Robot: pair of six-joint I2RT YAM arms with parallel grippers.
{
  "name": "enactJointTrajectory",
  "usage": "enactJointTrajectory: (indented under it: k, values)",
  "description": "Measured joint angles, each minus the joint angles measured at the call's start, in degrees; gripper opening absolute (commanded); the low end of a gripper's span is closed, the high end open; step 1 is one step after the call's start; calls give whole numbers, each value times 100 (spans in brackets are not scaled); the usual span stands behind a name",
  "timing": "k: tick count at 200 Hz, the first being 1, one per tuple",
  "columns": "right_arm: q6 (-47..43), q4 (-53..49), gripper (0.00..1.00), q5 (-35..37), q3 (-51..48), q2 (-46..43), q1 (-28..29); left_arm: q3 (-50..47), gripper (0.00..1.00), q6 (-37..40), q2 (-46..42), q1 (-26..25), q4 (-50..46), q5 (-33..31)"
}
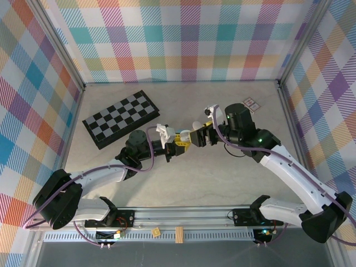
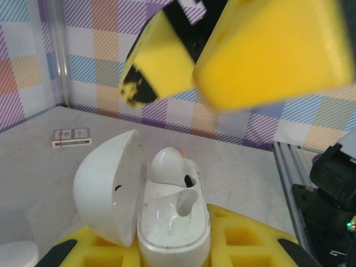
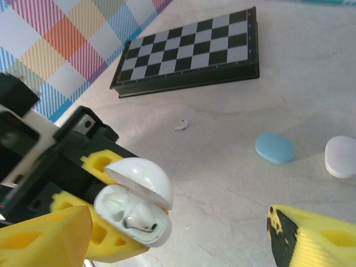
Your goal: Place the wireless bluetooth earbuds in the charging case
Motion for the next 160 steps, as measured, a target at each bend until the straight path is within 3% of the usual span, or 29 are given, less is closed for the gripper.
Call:
enactJointTrajectory:
  k: [107,160]
  values:
    - [127,-24,82,306,74,208,76,-149,5,723,-85,90,4,-605]
    - [538,328,81,579,-52,603,76,-850,6,479,-1064,916,-188,-1113]
